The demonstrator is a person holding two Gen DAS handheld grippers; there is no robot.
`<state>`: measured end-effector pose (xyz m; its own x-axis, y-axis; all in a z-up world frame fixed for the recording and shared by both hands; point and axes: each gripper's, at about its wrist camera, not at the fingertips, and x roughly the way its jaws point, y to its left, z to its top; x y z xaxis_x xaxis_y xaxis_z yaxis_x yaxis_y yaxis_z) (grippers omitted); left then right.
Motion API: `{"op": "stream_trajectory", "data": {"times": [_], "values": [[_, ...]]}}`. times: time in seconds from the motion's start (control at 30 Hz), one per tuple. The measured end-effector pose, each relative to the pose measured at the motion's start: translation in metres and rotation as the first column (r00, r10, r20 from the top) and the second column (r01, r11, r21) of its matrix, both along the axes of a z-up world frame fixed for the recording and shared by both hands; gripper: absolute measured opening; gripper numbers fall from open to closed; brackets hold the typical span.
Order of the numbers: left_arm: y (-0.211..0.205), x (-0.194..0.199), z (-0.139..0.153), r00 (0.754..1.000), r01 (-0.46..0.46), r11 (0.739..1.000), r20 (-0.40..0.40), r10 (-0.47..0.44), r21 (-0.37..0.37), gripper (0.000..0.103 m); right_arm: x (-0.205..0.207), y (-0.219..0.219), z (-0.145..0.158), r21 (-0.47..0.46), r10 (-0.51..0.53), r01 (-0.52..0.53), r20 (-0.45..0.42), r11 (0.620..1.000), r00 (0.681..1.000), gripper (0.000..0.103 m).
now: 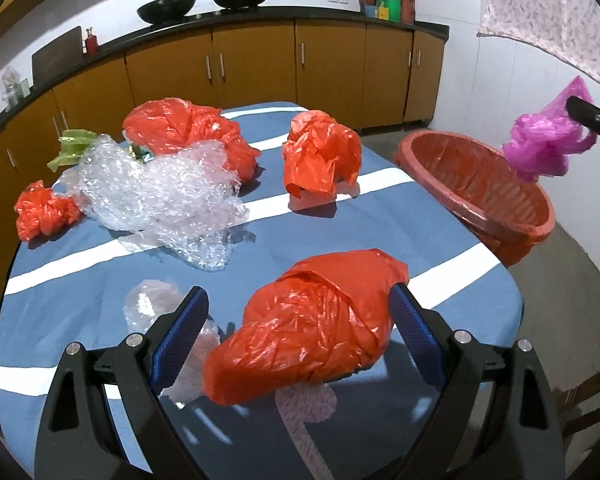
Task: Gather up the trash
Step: 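Carry the pink bag to the wastebasket with the right gripper while the left gripper grasps a red bag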
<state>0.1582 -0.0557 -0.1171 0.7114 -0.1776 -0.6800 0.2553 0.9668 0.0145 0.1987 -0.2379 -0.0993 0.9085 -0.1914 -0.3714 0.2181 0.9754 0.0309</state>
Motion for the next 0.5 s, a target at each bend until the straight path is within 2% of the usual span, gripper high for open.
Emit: {"op": "stream_trajectory", "data": {"times": [0.07,0.13,0.17,0.33,0.5], "values": [[-0.001,0.002,-0.001,1.000,0.007,1.000,-0.007,-0.007,-0.001,0.088,0.000,-0.002,0.000,0.001,-0.005,0.005,-0.001,1.000,1.000,0.007],[-0.001,0.005,-0.003,1.000,0.019,1.000,-0.022,-0.020,-0.016,0.074,-0.001,-0.004,-0.001,0.004,-0.010,0.010,-0.002,1.000,1.000,0.007],[-0.001,0.007,-0.004,0.999,0.022,0.999,-0.032,-0.023,-0.027,0.071,-0.001,-0.005,-0.002,0.004,-0.013,0.013,-0.002,1.000,1.000,0.007],[0.002,0.013,-0.003,0.999,0.014,0.999,-0.033,-0.015,-0.047,0.064,-0.001,-0.010,-0.004,0.007,-0.022,0.022,-0.006,1.000,1.000,0.007],[0.004,0.018,0.007,1.000,0.005,0.998,-0.012,-0.006,-0.063,0.062,0.001,-0.015,-0.005,0.017,-0.032,0.032,-0.008,0.999,0.999,0.007]]}}
